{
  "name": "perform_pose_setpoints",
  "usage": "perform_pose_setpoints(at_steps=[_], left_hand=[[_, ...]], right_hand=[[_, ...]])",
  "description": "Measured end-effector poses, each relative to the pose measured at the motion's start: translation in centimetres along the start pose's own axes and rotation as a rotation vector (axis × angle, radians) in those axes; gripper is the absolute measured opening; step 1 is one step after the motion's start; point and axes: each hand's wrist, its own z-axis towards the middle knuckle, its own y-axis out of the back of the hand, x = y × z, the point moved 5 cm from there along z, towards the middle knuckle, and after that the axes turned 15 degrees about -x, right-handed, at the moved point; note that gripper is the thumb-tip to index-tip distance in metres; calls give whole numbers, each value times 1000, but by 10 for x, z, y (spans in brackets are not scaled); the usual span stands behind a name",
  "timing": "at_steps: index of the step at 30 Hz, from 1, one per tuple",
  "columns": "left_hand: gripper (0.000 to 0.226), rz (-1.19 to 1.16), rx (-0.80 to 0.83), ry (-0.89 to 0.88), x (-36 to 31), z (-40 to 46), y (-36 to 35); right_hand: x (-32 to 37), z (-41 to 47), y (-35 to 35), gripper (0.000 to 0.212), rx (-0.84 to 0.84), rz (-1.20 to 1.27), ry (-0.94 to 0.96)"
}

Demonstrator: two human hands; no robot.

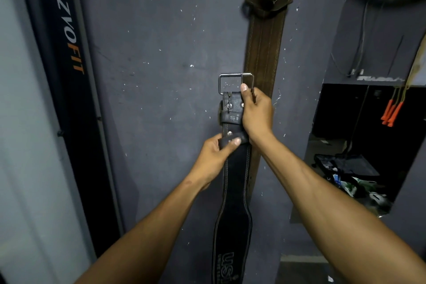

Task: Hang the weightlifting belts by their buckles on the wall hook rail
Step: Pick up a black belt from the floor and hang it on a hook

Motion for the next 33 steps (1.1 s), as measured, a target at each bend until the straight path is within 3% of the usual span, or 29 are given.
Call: perform_pose_setpoints(at_steps=[3,5,9,17,23,24,27,29,33], left_hand=[[32,127,52,75,35,-15,9],[30,248,104,187,77,-38,19],[30,303,59,379,135,-68,43],[29,458,101,436,165,-68,78],[22,396,243,313,94,-23,38],[10,396,244,283,74,-13,32],[26,374,186,132,14,28,12],[7,289,133,49,-31,51,-3],[37,159,100,42,-63,76,-13]], right_hand=[[9,14,-5,53,-36,34,-18],[17,29,-8,47,-61,57,-24],[21,46,-12,49,-70,30,1],[21,62,-7,49,-105,30,12],[27,73,-10,49,-108,35,28],[26,75,-10,49,-106,32,31],[24,74,-12,49,-102,19,50],[21,71,-14,46,-91,12,52],[22,71,-12,41,-97,26,51]])
